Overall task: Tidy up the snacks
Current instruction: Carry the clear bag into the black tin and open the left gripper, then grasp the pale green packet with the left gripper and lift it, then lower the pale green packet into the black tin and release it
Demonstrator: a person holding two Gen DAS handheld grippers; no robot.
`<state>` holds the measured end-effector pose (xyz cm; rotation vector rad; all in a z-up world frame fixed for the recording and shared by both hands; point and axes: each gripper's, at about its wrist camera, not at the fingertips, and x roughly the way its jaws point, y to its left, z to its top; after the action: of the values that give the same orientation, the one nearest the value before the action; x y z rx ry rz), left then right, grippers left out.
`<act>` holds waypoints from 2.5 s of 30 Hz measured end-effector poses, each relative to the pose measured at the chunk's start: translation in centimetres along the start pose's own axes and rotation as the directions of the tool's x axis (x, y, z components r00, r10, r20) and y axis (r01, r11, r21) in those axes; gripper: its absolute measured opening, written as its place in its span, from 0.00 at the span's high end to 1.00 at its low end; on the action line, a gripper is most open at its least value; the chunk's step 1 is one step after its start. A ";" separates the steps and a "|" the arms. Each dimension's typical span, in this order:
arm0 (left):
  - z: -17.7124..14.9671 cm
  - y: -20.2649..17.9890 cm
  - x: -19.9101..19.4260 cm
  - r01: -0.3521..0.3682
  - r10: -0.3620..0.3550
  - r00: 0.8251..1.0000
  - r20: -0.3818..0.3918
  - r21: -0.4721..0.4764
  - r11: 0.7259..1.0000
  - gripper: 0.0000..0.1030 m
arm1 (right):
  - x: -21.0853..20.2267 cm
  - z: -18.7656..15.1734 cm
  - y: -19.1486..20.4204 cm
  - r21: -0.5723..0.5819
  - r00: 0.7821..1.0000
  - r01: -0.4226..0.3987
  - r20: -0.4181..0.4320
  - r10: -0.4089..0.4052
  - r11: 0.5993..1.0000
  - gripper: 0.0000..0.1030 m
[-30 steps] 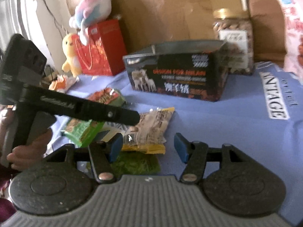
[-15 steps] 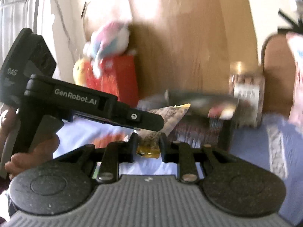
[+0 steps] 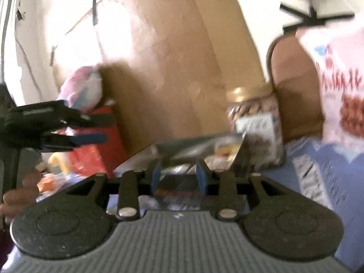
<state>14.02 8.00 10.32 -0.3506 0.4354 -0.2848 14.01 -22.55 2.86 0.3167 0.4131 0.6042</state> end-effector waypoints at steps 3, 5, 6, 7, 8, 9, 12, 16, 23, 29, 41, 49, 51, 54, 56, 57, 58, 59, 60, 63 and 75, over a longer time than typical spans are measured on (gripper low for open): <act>-1.0 3.0 -2.7 -0.080 0.079 0.997 -0.017 -0.088 0.993 0.39 | 1.2 -0.8 0.9 0.051 0.992 -0.078 -0.099 0.082 0.996 0.63; -2.3 4.8 -3.8 -0.094 0.087 0.995 -0.052 -0.155 0.984 0.39 | 2.1 -1.0 2.0 0.051 0.981 -0.111 -0.154 0.118 0.992 0.63; -3.2 5.4 -4.3 -0.095 0.083 0.994 -0.071 -0.184 0.978 0.39 | 2.6 -1.1 2.6 0.046 0.975 -0.120 -0.182 0.126 0.992 0.63; -3.9 5.7 -4.6 -0.096 0.081 0.993 -0.083 -0.198 0.975 0.39 | 3.1 -1.2 3.2 0.040 0.969 -0.128 -0.209 0.133 0.991 0.63; -4.7 5.9 -5.0 -0.096 0.078 0.992 -0.094 -0.210 0.973 0.39 | 3.1 -1.3 4.1 0.035 0.964 -0.134 -0.229 0.138 0.990 0.63; -5.4 6.1 -5.2 -0.097 0.076 0.992 -0.105 -0.219 0.971 0.39 | 3.8 -1.2 4.7 0.032 0.958 -0.138 -0.249 0.142 0.990 0.61; -6.8 6.5 -4.8 -0.111 0.078 0.986 -0.147 -0.235 0.966 0.32 | 5.8 -0.9 5.9 0.022 0.950 -0.152 -0.274 0.152 0.988 0.54; -8.7 6.7 -3.7 -0.120 0.065 0.975 -0.213 -0.255 0.959 0.40 | 8.8 -1.1 6.5 0.023 0.933 -0.140 -0.331 0.139 0.990 0.49; -10.8 5.3 -2.9 -0.097 0.037 0.964 -0.264 -0.219 0.971 0.61 | 6.2 -3.9 8.9 -0.154 0.916 -0.158 -0.392 0.086 0.975 0.86; -11.0 3.2 -2.7 -0.060 0.017 0.963 -0.269 -0.156 0.986 0.61 | 1.9 -5.2 8.0 -0.141 0.925 -0.156 -0.367 0.095 0.978 0.89; -10.0 2.8 -3.7 -0.094 0.065 0.967 -0.248 -0.108 0.990 0.50 | -0.5 -3.2 5.5 -0.104 0.945 -0.126 -0.316 0.087 0.987 0.71; -7.1 4.7 -1.2 -0.150 0.121 0.965 -0.232 -0.111 0.982 0.33 | 6.3 -2.8 7.8 -0.129 0.896 -0.189 -0.429 0.117 0.974 0.55; -7.2 4.2 0.3 -0.160 0.139 0.957 -0.256 -0.063 0.985 0.33 | 8.0 -3.9 9.1 -0.176 0.865 -0.225 -0.488 0.113 0.958 0.54; -8.3 4.3 2.1 -0.157 0.127 0.939 -0.318 -0.071 0.985 0.44 | 9.6 -5.2 10.4 -0.227 0.864 -0.243 -0.492 0.104 0.943 0.52; -8.7 3.5 2.0 -0.154 0.131 0.943 -0.306 -0.053 0.987 0.50 | 10.1 -5.5 11.3 -0.261 0.877 -0.230 -0.472 0.084 0.938 0.54; -8.7 3.2 1.7 -0.169 0.152 0.944 -0.293 -0.037 0.985 0.51 | 10.2 -5.5 11.5 -0.257 0.880 -0.224 -0.468 0.082 0.940 0.54; -8.6 3.1 1.5 -0.174 0.158 0.945 -0.286 -0.031 0.984 0.51 | 10.0 -5.6 11.6 -0.246 0.885 -0.223 -0.458 0.090 0.943 0.54; -8.4 3.0 1.1 -0.170 0.153 0.948 -0.281 -0.039 0.985 0.52 | 9.8 -5.6 11.4 -0.241 0.891 -0.226 -0.444 0.100 0.944 0.55; -8.2 3.1 0.8 -0.159 0.138 0.952 -0.273 -0.055 0.986 0.52 | 9.4 -5.5 11.5 -0.246 0.897 -0.227 -0.429 0.104 0.942 0.56; -7.3 2.4 -0.2 -0.133 0.114 0.966 -0.234 -0.070 0.989 0.52 | 7.8 -5.0 12.1 -0.306 0.930 -0.211 -0.355 0.095 0.928 0.56; 0.3 -4.9 6.2 0.011 0.000 0.992 -0.124 0.086 0.996 0.51 | 6.5 2.2 7.4 -0.322 0.997 0.022 -0.068 -0.046 0.947 0.56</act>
<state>18.62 1.52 10.21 -0.2502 0.5426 -0.3310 16.28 -13.22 5.92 -0.0248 0.3840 0.6398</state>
